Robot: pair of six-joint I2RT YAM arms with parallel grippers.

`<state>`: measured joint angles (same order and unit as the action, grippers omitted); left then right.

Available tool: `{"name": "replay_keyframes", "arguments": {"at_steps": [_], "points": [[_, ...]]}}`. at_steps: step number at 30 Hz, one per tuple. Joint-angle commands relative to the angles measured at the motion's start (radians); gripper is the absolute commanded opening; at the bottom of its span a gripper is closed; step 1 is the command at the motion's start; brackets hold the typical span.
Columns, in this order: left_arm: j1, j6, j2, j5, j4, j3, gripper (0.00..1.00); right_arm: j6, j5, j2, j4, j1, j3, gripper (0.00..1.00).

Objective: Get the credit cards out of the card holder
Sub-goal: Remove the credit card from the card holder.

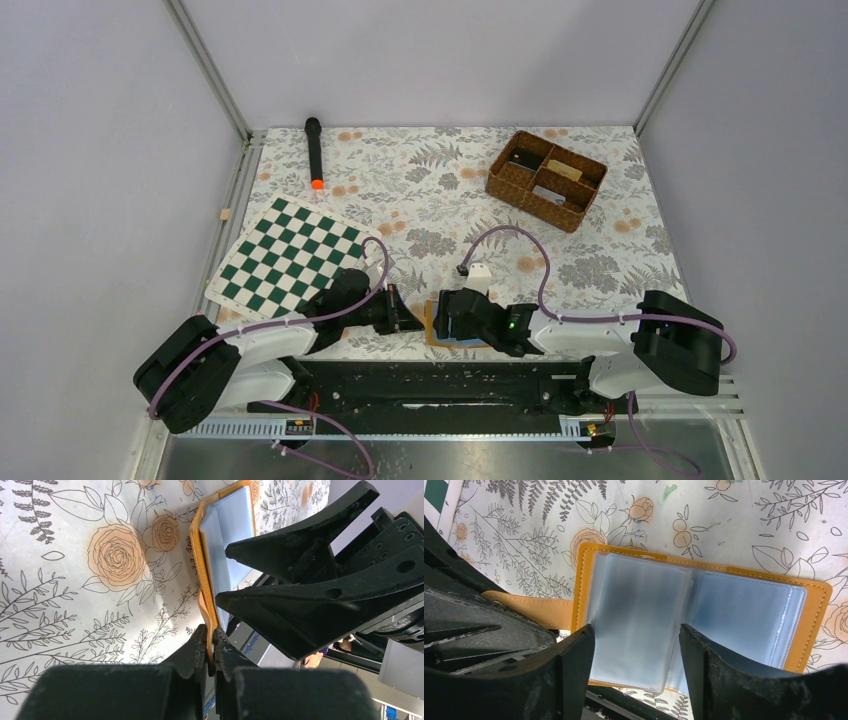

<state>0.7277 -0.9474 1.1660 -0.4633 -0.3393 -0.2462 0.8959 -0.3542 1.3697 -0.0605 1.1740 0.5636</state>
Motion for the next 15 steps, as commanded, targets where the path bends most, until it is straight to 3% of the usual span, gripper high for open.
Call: {"name": "replay_keyframes", "arguments": {"at_steps": [1, 5, 15], "points": [[0.007, 0.006, -0.011, -0.006, -0.036, 0.005, 0.00, -0.003, -0.015, 0.000, 0.022, 0.013, 0.046, 0.66], [0.006, 0.012, -0.015, -0.002, -0.023, 0.005, 0.00, -0.013, -0.040, -0.008, 0.070, 0.015, 0.056, 0.59], [0.006, 0.026, -0.034, 0.007, 0.022, -0.010, 0.00, -0.017, -0.088, -0.035, 0.177, 0.015, 0.052, 0.58]]}}
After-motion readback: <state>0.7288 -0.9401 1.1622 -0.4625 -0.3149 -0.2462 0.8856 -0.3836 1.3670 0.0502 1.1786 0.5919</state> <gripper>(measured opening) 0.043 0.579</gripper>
